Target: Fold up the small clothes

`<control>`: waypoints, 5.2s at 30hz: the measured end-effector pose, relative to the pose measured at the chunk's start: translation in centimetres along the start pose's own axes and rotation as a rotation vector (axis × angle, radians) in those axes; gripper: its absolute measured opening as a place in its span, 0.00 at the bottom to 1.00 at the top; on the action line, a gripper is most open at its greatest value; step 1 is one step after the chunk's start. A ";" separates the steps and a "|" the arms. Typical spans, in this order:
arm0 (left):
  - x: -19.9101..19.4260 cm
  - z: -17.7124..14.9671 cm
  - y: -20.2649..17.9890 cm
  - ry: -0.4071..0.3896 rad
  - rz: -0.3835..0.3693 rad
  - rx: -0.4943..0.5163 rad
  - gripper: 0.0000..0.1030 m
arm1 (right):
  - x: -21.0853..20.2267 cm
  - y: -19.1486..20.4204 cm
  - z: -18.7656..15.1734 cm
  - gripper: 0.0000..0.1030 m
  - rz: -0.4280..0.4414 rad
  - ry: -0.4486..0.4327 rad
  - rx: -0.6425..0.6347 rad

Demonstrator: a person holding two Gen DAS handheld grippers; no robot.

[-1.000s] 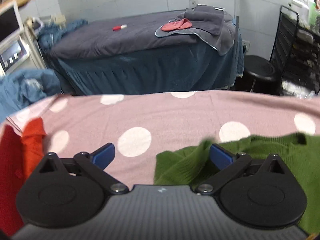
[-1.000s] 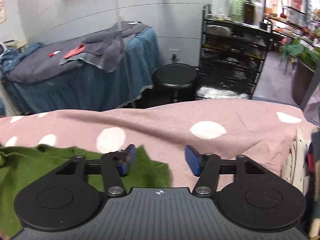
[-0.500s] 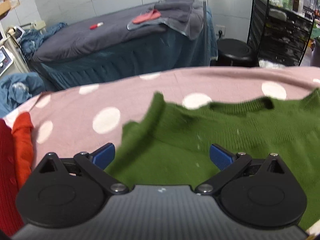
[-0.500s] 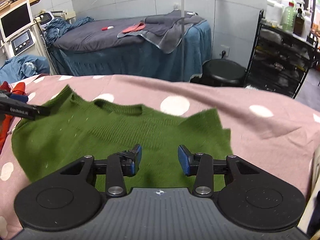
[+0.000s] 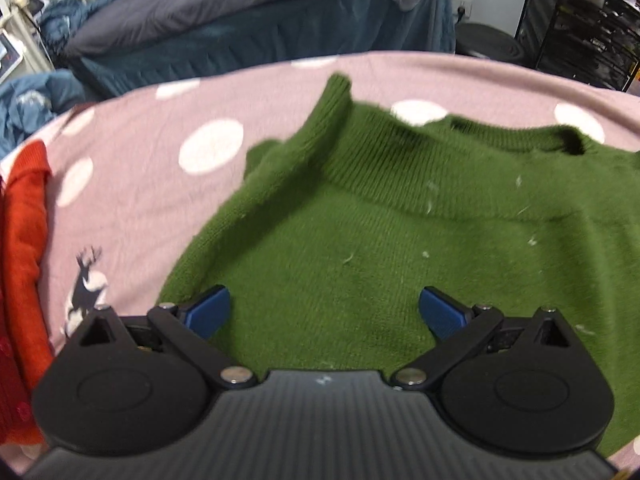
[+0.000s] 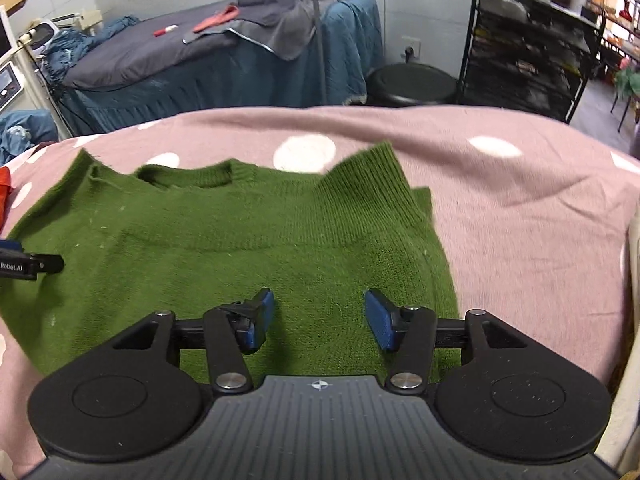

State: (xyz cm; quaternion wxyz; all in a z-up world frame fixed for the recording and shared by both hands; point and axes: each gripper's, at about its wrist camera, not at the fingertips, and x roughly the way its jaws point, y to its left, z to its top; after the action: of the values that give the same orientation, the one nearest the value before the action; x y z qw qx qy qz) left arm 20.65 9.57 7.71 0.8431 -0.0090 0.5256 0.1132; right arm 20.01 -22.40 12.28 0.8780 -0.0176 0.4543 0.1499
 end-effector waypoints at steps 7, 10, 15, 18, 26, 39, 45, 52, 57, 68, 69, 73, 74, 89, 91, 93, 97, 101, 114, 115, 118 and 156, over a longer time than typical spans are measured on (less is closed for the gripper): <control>0.4 0.1 0.2 0.024 -0.005 -0.008 1.00 | 0.8 0.2 0.4 0.90 -0.015 0.041 0.006; -0.4 0.1 0.1 0.031 -0.012 -0.005 1.00 | 0.0 0.2 0.6 0.90 -0.011 0.039 0.003; -4.0 -0.1 -0.9 -0.051 -0.049 -0.004 1.00 | -3.7 0.5 1.3 0.82 0.071 -0.064 0.022; -6.3 -0.5 -2.5 -0.085 -0.109 0.026 1.00 | -5.9 1.5 1.5 0.91 0.121 -0.118 0.015; -11.1 -5.2 -9.5 -0.201 -0.195 0.260 0.99 | -6.9 0.6 1.5 1.00 0.088 -0.102 -0.010; -11.7 -14.5 -27.7 -0.396 -0.193 0.987 0.79 | -4.4 -6.8 3.4 1.00 0.194 0.104 0.202; -9.9 -15.8 -33.4 -0.486 -0.136 1.209 0.67 | -1.9 -8.1 3.5 1.00 0.156 0.146 0.315; -8.9 -15.6 -36.6 -0.490 -0.138 1.246 0.39 | 2.2 -9.9 3.0 1.00 0.238 0.191 0.491; -8.6 -15.0 -36.3 -0.474 -0.191 1.185 0.26 | 3.9 -10.7 2.1 1.00 0.281 0.186 0.547; -13.9 -11.8 -28.1 -0.561 -0.334 0.903 0.14 | -0.3 -9.1 4.4 0.28 0.478 0.088 0.468; -14.7 -11.4 -26.8 -0.577 -0.337 0.863 0.14 | -0.9 -8.7 5.0 0.28 0.502 0.080 0.464; -17.2 -9.5 -21.3 -0.577 -0.367 0.658 0.13 | -1.9 -5.7 7.3 0.27 0.571 0.064 0.466; -17.7 -9.1 -19.7 -0.567 -0.375 0.591 0.13 | -1.9 -4.6 7.8 0.27 0.585 0.059 0.468; -14.0 -6.6 2.9 -0.344 -0.316 -0.204 0.12 | 2.2 16.6 11.4 0.25 0.674 0.101 0.332; -13.5 -7.7 5.0 -0.314 -0.307 -0.263 0.12 | 3.5 18.9 10.9 0.25 0.657 0.124 0.307; -12.3 -8.1 6.8 -0.269 -0.304 -0.316 0.12 | 4.6 20.8 10.4 0.25 0.641 0.146 0.280; -10.5 -9.7 10.4 -0.176 -0.330 -0.404 0.14 | 6.8 23.6 9.3 0.26 0.575 0.186 0.215; -8.8 -10.9 12.2 -0.092 -0.310 -0.448 0.38 | 8.5 25.5 8.2 0.55 0.541 0.210 0.172; -8.5 -10.8 14.8 -0.043 -0.229 -0.461 0.59 | 3.2 23.7 7.4 0.83 0.505 0.051 0.088; -8.7 -10.7 14.5 -0.044 -0.234 -0.458 0.59 | 2.5 23.2 7.2 0.83 0.489 0.034 0.058; -9.0 -10.3 13.6 -0.044 -0.231 -0.444 0.59 | 0.4 22.6 6.0 0.79 0.418 -0.026 -0.065; -5.3 -8.6 9.4 0.014 -0.129 -0.276 0.83 | 0.8 24.7 -4.4 0.63 0.145 0.043 -0.410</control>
State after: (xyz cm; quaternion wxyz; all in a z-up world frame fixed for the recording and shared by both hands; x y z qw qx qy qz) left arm 8.94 16.66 9.60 0.8358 -0.1592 0.5091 0.1299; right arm 10.03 0.65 11.63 0.8331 -0.1665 0.4330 0.3014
